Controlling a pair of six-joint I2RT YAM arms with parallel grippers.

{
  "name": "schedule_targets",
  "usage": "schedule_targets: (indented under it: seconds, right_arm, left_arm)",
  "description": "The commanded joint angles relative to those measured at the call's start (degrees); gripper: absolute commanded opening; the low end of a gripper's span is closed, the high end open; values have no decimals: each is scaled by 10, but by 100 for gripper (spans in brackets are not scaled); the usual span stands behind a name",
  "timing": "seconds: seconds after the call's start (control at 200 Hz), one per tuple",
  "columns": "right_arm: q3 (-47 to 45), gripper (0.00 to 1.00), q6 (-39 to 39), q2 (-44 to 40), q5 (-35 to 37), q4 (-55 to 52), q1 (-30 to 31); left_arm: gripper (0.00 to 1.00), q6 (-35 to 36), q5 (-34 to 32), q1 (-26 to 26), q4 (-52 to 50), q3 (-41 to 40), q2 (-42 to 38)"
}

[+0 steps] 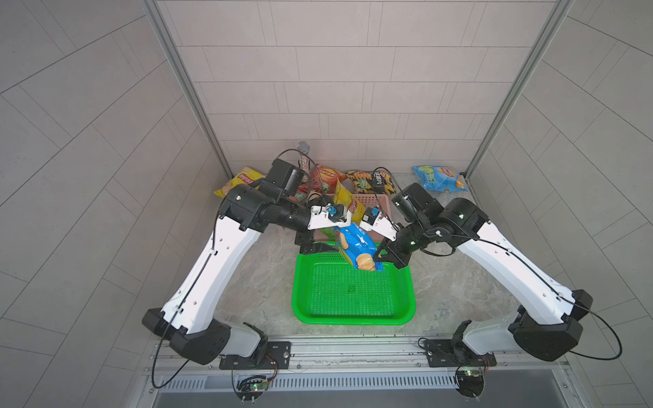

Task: Put the potato chips into the basket
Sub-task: Pick up the potato chip from the corner of the board.

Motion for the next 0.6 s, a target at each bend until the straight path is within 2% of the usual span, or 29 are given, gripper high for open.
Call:
schedule_targets:
  seconds: [0.0, 0.195, 0.37, 0.415, 0.54, 0.595]
  right_arm:
    - [4, 0, -17, -5, -7, -4, 7]
    - [9, 0, -23, -2, -9, -8, 12]
    - [12, 0, -27, -2, -4, -7, 12]
    - [14, 0, -28, -1, -3, -7, 12]
    - [18, 0, -28, -2, 2, -6, 12]
    - [19, 0, -28, -2, 5, -5, 12]
  left_arm:
    - [93, 0, -11, -13, 19, -5, 9]
    - [91, 1, -38, -33, 23, -8, 13]
    - [82, 2, -62, -44, 23, -14, 14]
    - [76, 2, -69, -46, 24, -16, 17]
    - [53, 0, -84, -50, 23, -16, 19]
    - [49, -2, -86, -52, 24, -14, 20]
